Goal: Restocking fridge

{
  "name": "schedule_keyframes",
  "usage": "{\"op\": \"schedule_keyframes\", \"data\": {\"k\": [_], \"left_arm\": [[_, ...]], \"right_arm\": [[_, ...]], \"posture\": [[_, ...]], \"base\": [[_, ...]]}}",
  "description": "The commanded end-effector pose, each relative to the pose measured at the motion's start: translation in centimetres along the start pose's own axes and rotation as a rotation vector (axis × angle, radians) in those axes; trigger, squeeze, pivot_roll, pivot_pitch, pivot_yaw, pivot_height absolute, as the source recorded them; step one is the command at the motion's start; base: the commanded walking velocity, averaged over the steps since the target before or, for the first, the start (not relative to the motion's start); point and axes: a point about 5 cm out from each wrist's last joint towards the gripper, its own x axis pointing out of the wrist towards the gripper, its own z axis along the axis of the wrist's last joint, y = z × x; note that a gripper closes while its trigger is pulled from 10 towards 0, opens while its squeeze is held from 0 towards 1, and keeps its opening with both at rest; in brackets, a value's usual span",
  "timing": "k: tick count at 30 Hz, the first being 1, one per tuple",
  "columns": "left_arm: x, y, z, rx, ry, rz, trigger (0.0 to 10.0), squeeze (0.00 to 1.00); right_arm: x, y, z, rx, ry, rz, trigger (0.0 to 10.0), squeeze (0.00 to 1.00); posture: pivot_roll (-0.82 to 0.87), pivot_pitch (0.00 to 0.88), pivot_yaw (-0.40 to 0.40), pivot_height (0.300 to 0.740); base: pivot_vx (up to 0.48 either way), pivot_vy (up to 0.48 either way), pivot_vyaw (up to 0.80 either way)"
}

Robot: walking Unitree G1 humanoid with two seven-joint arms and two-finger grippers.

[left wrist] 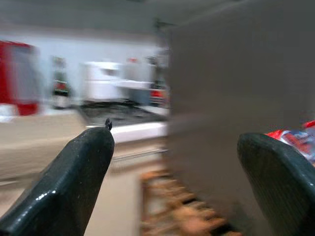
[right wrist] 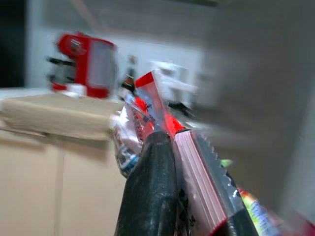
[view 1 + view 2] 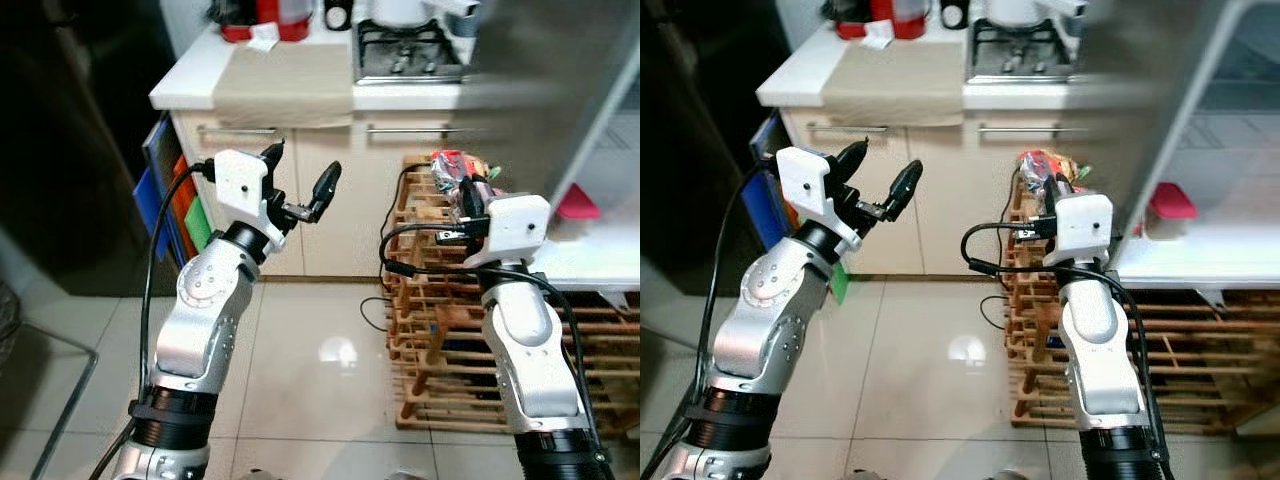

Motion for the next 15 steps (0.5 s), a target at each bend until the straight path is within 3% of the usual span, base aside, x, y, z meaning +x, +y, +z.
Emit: {"op": "schedule_keyframes", "data": {"k": [1,9,15], "left_arm": [[0.2,0.1,0.3,0.011,-0.005,-0.015,10.0,0.00],[0.5,0.1,0.2,0.005,-0.003,-0.031,10.0,0.00],[1.0,0.4,-0.5,0.005,0.022,-0.033,10.0,0.00]], "right_arm": [[0.1,0.3,0.9,0.019,-0.033,0.014,0.0,0.07],[-1.0,-0.2,0.6,0.027,-0.003,0.015,0.0,0.15],[-1.4,-2.5,-0.6,0.001,0.074,-0.133,0.0,0.14]], "posture": [[-0.07,0.000,0.062,0.740],[-0.09,0.000,0.073,0.740],[-0.11,0.000,0.083,0.740]], "base": [[0.000,0.000,-0.73],[0.000,0.000,-0.73],[0.000,0.000,-0.74]]}}
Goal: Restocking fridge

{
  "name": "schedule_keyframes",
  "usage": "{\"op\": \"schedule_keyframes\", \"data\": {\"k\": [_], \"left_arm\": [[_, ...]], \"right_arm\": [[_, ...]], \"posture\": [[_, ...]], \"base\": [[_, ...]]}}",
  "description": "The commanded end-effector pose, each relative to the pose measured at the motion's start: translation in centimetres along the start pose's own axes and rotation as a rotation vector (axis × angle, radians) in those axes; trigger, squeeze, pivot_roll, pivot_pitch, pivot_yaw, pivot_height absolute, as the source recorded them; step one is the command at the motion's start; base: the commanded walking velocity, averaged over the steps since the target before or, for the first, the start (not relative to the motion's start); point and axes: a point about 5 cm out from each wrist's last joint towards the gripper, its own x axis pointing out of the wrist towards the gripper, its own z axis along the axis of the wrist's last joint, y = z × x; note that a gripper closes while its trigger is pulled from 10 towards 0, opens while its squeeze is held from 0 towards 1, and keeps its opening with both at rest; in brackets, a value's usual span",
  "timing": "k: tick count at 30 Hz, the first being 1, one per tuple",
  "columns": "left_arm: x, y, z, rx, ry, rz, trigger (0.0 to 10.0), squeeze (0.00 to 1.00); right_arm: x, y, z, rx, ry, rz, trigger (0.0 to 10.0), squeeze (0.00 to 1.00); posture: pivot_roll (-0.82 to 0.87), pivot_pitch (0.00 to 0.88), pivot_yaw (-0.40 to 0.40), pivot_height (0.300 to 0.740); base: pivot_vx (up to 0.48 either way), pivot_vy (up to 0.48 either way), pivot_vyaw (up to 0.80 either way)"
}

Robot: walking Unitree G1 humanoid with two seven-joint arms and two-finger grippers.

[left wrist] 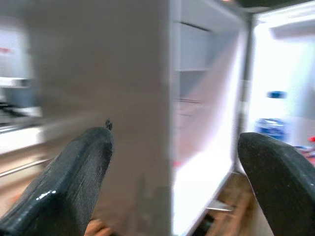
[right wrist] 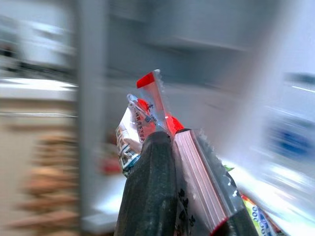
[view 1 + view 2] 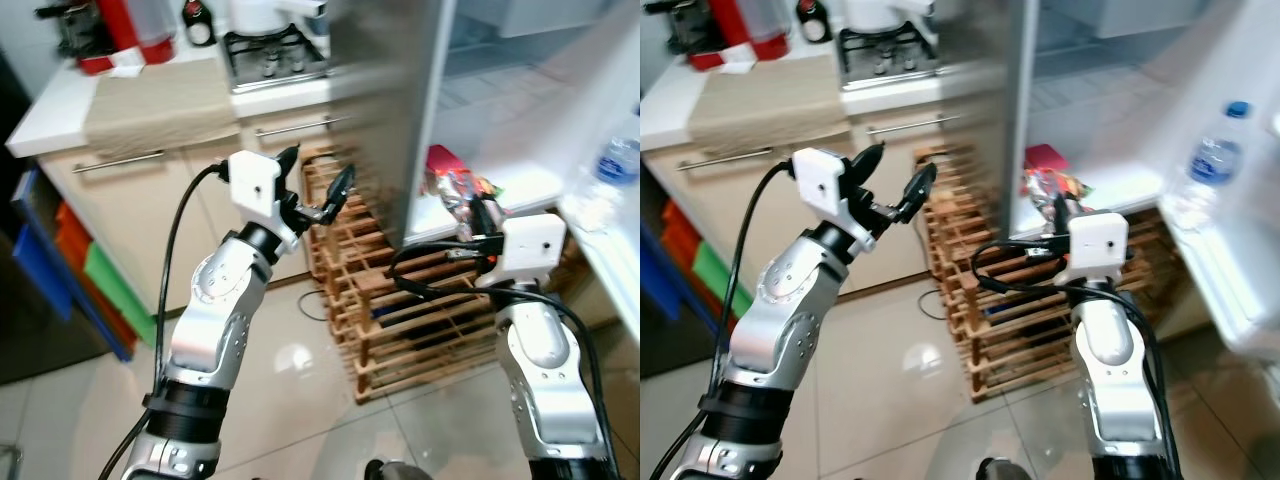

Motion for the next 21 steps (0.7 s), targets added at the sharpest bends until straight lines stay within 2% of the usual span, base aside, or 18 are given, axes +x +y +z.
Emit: {"op": "schedule_keyframes", "data": {"k": [1,5,9,11,17,21], "left_arm": [[0.3,0.4,0.2,0.002,-0.006,0.009,10.0,0.00],[0.6,0.6,0.3,-0.001,-0.011,0.013,10.0,0.00],[0.7,0.5,0.3,-0.001,-0.015,0.013,10.0,0.00],[0.7,0.6,0.3,0.000,-0.019,0.013,10.0,0.00],[0.7,0.7,0.3,0.002,-0.020,0.018,10.0,0.00],[0.8,0.8,0.3,0.008,-0.023,0.019,10.0,0.00]], "right_arm": [[0.4,-1.1,0.1,-0.022,0.000,-0.072,0.0,0.14],[0.8,-2.4,-0.4,-0.057,0.022,-0.131,0.0,0.13],[1.1,-2.9,-0.4,-0.082,0.025,-0.141,0.0,0.13],[1.6,-4.3,-0.4,-0.111,0.028,-0.196,0.0,0.12],[1.8,-4.9,-0.3,-0.136,0.025,-0.210,0.0,0.13],[2.2,-3.7,0.4,-0.130,-0.019,-0.158,0.0,0.12]], "posture": [[-0.11,0.000,0.084,0.740],[-0.11,0.000,0.085,0.740],[-0.11,0.000,0.083,0.740],[-0.10,0.000,0.081,0.740],[-0.10,0.000,0.081,0.740],[-0.10,0.000,0.082,0.740]], "base": [[0.000,0.000,-0.76],[0.000,0.000,-0.76],[0.000,0.000,-0.76],[0.000,0.000,-0.55],[0.000,0.000,-0.47],[0.000,0.000,0.00]]}}
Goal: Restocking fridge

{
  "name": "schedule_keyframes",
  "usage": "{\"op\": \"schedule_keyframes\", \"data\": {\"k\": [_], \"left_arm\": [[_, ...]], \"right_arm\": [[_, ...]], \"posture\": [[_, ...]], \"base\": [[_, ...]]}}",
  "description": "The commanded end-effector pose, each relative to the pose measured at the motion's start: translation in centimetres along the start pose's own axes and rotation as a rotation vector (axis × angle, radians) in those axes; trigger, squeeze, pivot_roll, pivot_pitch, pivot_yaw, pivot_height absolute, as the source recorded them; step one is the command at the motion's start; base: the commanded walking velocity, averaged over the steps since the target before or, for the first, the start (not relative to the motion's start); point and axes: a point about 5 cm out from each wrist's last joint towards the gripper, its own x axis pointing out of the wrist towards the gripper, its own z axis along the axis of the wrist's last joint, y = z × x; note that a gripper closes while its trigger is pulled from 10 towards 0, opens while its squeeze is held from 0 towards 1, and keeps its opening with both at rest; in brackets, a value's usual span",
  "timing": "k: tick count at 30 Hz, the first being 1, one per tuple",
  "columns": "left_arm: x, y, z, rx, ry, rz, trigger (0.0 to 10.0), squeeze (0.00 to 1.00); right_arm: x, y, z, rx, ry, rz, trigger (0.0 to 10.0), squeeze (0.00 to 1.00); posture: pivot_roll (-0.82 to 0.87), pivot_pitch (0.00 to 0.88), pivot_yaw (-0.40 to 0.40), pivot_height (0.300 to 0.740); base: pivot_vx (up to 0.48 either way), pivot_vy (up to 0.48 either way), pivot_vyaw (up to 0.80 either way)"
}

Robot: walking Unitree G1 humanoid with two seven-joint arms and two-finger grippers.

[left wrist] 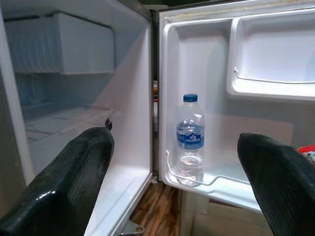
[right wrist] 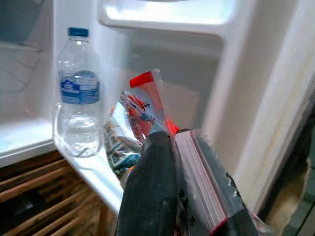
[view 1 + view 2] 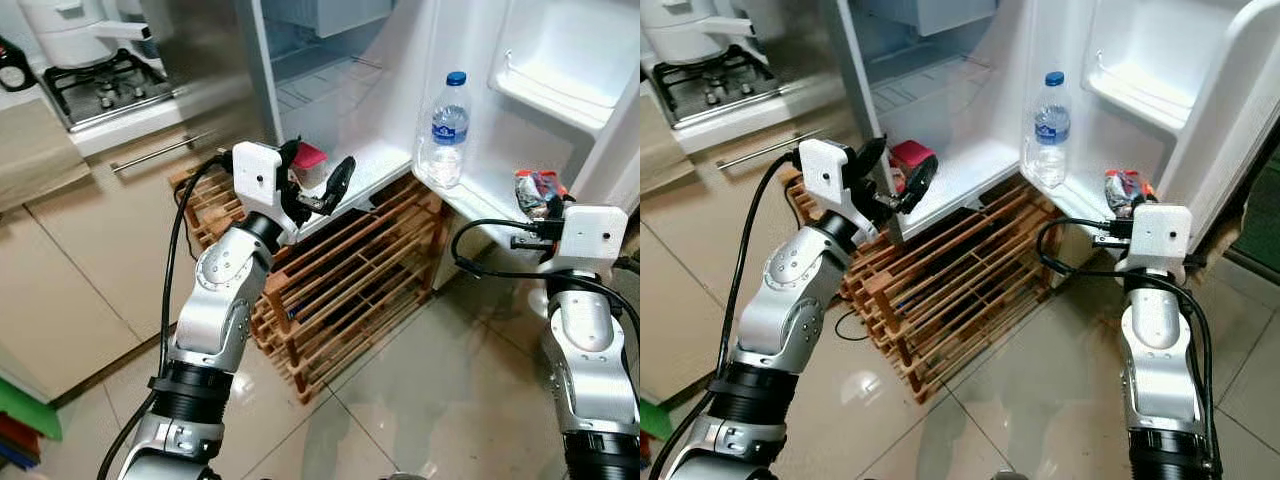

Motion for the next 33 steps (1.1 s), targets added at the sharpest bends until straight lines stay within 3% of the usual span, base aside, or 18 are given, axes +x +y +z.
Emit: {"op": "schedule_keyframes", "data": {"k": [1,11,22,33], "left_arm": [[0.1,0.4,0.2,0.012,-0.006,0.010,10.0,0.00],[0.2,-0.1,-0.3,0.001,0.006,0.031,10.0,0.00],[0.2,-0.2,-0.5,0.008,0.015,0.034,10.0,0.00],[0.3,0.2,-0.5,0.019,0.017,0.089,10.0,0.00]], "right_arm": [[0.4,1.1,1.6,0.021,-0.078,0.031,0.0,0.12],[0.2,3.3,1.9,0.037,-0.093,0.117,0.0,0.12],[0.4,3.6,1.7,0.030,-0.090,0.130,0.0,0.12],[0.4,3.7,1.4,0.021,-0.080,0.156,0.0,0.12]], "posture": [[-0.10,0.000,0.082,0.740],[-0.10,0.000,0.082,0.740],[-0.10,0.000,0.080,0.740],[-0.10,0.000,0.083,0.740]], "base": [[0.000,0.000,0.00],[0.081,-0.051,0.00],[0.406,-0.251,0.00],[0.292,0.000,0.00]]}}
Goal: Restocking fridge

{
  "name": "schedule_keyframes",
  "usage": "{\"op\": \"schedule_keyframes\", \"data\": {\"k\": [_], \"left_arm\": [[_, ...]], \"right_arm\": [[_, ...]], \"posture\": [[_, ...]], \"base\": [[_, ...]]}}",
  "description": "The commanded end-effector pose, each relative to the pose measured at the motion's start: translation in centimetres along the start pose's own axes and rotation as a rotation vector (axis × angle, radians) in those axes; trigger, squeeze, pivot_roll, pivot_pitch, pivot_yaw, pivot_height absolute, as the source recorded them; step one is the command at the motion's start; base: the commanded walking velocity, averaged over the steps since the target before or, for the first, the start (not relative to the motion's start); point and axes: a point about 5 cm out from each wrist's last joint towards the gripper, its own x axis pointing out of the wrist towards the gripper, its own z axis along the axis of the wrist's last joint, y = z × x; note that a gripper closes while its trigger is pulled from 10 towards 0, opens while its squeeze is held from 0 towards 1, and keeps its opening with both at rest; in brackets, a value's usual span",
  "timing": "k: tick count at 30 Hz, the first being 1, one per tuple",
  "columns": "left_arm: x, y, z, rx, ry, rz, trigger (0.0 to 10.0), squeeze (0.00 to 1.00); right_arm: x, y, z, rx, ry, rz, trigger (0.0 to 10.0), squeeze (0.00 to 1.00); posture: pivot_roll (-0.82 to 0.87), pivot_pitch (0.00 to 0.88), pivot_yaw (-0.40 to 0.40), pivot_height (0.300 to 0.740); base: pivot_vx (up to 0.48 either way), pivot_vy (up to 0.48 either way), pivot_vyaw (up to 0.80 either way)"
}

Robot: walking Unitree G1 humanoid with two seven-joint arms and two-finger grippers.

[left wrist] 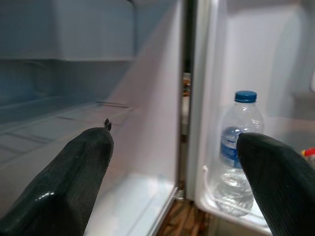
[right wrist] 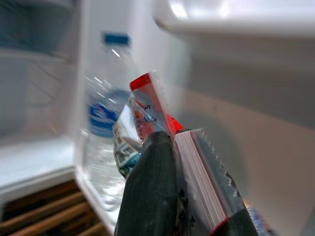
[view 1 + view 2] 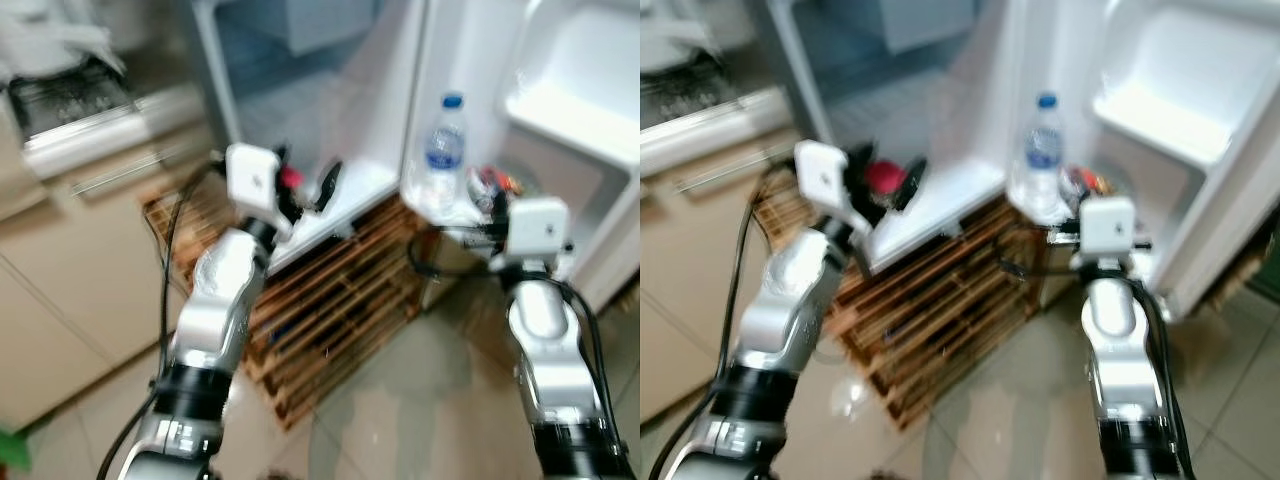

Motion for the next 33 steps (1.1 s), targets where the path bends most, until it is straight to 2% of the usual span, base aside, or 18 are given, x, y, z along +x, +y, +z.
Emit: {"op": "schedule_keyframes", "data": {"k": [1,6,13,25,33], "left_arm": [[0.3,-0.4,0.2,0.007,-0.005,-0.014,10.0,0.00],[0.2,-0.4,0.1,0.006,-0.002,-0.010,10.0,0.00],[0.0,-1.2,0.2,0.028,-0.009,-0.057,10.0,0.00],[0.1,-1.3,0.4,0.022,-0.011,-0.051,10.0,0.00],[0.2,-0.9,-0.1,0.045,0.018,-0.020,10.0,0.00]], "right_arm": [[0.2,-0.4,0.4,-0.007,-0.022,-0.004,0.0,0.12],[0.3,0.0,0.5,-0.006,-0.023,0.024,0.0,0.12],[0.0,0.3,0.6,-0.005,-0.022,0.029,0.0,0.14],[0.2,0.5,0.7,-0.017,-0.017,0.034,0.0,0.16],[0.3,1.0,1.4,-0.015,-0.045,0.070,0.0,0.17]], "posture": [[-0.10,0.000,0.083,0.740],[-0.09,0.000,0.083,0.740],[-0.09,0.000,0.082,0.740],[-0.10,0.000,0.085,0.740],[-0.09,0.000,0.079,0.740]], "base": [[0.000,0.000,0.00],[0.000,0.000,0.00],[0.000,0.000,0.00],[0.000,-0.432,0.75],[0.277,-0.388,0.73]]}}
